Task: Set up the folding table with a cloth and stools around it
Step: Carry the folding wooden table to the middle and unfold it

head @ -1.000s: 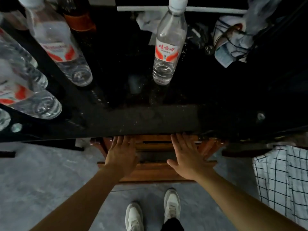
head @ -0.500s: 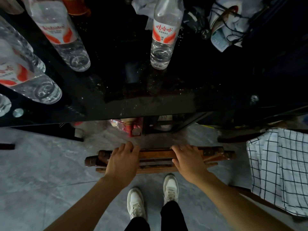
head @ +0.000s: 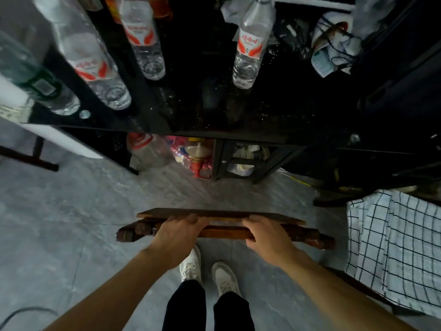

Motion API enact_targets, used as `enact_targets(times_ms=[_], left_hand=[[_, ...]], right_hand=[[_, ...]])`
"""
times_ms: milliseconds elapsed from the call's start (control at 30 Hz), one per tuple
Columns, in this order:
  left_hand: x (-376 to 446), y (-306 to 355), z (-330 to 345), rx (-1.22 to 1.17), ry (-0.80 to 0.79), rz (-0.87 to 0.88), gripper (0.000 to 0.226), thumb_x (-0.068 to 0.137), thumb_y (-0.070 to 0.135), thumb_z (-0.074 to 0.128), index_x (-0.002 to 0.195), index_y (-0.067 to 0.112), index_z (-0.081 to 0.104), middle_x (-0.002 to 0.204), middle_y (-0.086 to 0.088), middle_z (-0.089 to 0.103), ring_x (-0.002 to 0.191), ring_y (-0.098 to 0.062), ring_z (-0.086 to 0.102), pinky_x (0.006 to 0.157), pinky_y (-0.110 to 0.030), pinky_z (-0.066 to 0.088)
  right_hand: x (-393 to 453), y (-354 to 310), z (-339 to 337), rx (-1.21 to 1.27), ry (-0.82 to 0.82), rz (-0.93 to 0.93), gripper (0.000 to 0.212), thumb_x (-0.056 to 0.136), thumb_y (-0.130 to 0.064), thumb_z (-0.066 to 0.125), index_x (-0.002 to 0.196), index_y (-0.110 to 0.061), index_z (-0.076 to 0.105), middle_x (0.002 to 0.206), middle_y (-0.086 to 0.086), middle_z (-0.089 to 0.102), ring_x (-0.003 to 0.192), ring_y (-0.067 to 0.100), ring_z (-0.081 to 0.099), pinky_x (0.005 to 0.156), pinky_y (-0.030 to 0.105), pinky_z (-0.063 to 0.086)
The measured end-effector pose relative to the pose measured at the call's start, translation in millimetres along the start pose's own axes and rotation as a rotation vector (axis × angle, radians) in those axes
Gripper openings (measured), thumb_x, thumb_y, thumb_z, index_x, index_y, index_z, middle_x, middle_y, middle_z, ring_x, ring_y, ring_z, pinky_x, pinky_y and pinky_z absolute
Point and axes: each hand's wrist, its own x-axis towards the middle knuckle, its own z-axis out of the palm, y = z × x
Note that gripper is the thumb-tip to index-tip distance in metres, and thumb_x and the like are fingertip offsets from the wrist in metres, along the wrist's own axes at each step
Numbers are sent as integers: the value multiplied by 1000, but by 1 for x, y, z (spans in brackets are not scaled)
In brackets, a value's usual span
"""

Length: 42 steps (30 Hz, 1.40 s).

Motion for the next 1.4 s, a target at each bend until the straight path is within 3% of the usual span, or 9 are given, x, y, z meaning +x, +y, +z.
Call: enact_targets(times_ms=[133, 267, 400, 533, 667, 900, 1000, 1167, 1400], left_hand=[[-71, 26, -50, 23, 134, -44, 42, 86, 19, 58, 123, 33, 44, 116, 6, 60, 99, -22, 64, 87, -37, 50], [-151, 50, -97, 65, 216, -161, 41, 79, 19, 65, 114, 31, 48, 97, 7, 60, 83, -20, 64, 74, -38, 52], [-229, 81, -130, 47, 336, -289, 42, 82, 21, 64, 116, 35, 44, 99, 8, 54, 86, -17, 58, 75, -36, 48], [-301, 109, -150, 12, 446, -469, 38, 89, 28, 60, 120, 38, 39, 108, 6, 40, 92, -16, 44, 80, -34, 45], [-371, 134, -147, 1, 530, -634, 38, 86, 26, 62, 116, 37, 42, 105, 7, 40, 89, -14, 43, 73, -28, 39], [-487, 180, -100, 13, 628, -953, 44, 79, 32, 70, 114, 35, 45, 104, 10, 40, 90, -12, 42, 74, -28, 45], [-531, 207, -71, 30, 663, -1101, 46, 74, 29, 72, 114, 32, 50, 105, 7, 45, 92, -15, 47, 72, -31, 46], [-608, 255, -15, 77, 751, -1279, 39, 73, 25, 70, 108, 28, 54, 101, 4, 50, 87, -19, 51, 65, -33, 43], [-709, 328, 65, 67, 734, -1482, 31, 75, 26, 60, 106, 27, 54, 101, 1, 52, 88, -22, 54, 65, -35, 46]], right_hand=[[-36, -32, -51, -29, 13, -197, 29, 87, -32, 61, 115, -27, 59, 106, -8, 59, 94, 12, 60, 77, 23, 46], [-73, -75, -105, -93, 70, -420, 27, 86, -33, 62, 111, -24, 64, 99, -7, 56, 88, 12, 57, 74, 24, 46], [-107, -126, -151, -227, 134, -632, 20, 77, -35, 71, 95, -24, 68, 88, -10, 55, 82, 8, 57, 64, 11, 29], [-135, -180, -176, -293, 129, -805, 19, 74, -36, 72, 90, -26, 67, 86, -11, 54, 78, 8, 57, 63, 21, 45], [-159, -238, -181, -363, 151, -1018, 14, 72, -34, 74, 82, -27, 66, 81, -11, 52, 74, 9, 56, 60, 21, 43], [-213, -335, -147, -505, 172, -1376, 25, 63, -39, 75, 83, -28, 65, 83, -9, 54, 77, 13, 58, 55, 28, 49], [-250, -371, -123, -529, 171, -1486, 27, 59, -36, 80, 80, -27, 64, 80, -9, 53, 71, 11, 56, 51, 24, 43], [-319, -420, -66, -531, 95, -1633, 30, 63, -32, 79, 86, -25, 62, 83, -8, 54, 73, 13, 56, 54, 25, 46], [-412, -479, 27, -584, -15, -1835, 36, 64, -36, 76, 93, -30, 54, 86, -11, 56, 79, 12, 58, 56, 26, 47]])
